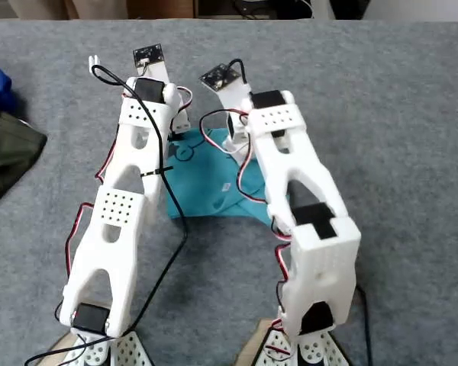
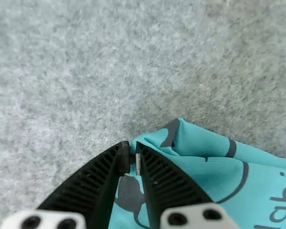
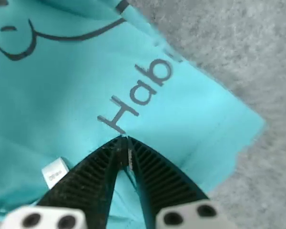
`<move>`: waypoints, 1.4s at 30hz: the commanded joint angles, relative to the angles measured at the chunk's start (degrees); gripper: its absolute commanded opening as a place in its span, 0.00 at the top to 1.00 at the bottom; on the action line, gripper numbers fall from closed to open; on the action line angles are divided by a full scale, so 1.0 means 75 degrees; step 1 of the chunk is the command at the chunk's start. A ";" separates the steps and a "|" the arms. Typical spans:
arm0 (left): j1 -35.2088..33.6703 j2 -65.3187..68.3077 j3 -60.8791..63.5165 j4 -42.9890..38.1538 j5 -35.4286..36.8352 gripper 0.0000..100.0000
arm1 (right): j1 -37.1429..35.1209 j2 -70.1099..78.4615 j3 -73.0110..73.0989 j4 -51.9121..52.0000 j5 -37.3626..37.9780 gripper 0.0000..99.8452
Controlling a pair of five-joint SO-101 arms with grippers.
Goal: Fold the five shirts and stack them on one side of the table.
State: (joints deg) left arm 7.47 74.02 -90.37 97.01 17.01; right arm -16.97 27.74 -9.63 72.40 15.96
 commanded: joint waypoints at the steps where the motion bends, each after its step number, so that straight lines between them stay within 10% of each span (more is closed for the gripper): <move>1: -0.0129 -0.0100 -0.0340 0.0070 0.0012 0.96 | -0.0111 0.0240 -0.0557 0.0610 0.0000 0.99; 42: -0.0141 -0.0100 -0.0023 0.0000 0.0012 0.96 | 0.1635 -0.0029 -0.0404 0.3903 0.1547 1.00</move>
State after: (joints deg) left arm 7.12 74.20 -90.11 97.01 17.01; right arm -6.51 30.73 -9.63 100.53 28.26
